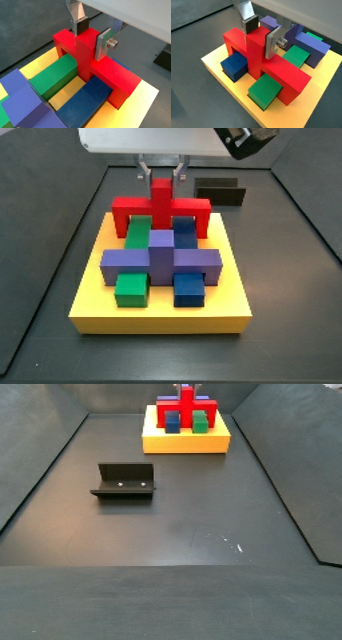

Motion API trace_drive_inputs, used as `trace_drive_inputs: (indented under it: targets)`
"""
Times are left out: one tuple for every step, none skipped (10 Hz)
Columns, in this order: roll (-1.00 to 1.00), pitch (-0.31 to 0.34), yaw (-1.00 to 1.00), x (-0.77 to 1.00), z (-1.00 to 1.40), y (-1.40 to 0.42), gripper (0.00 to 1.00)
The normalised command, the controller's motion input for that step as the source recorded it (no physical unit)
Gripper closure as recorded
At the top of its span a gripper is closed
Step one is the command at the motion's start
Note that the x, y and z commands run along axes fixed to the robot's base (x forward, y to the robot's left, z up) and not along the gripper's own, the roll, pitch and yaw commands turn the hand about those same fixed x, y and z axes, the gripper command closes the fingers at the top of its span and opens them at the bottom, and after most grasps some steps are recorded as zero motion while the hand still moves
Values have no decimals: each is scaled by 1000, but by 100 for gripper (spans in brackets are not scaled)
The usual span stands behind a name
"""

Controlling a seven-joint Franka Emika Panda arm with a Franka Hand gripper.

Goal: Pick up the red object. Move up. Move to above the board. Insert the red object.
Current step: Insert the red object.

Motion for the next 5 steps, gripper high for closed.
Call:
trace_drive_inputs:
  targets:
    - [-63,-19,-57,11,-486,37,100]
    - [-19,0,-3,83,-554,54,100]
    - [0,0,0,51,-609,54,100]
    - [0,0,0,37,-534,49,100]
    - [0,0,0,0,0,0,100]
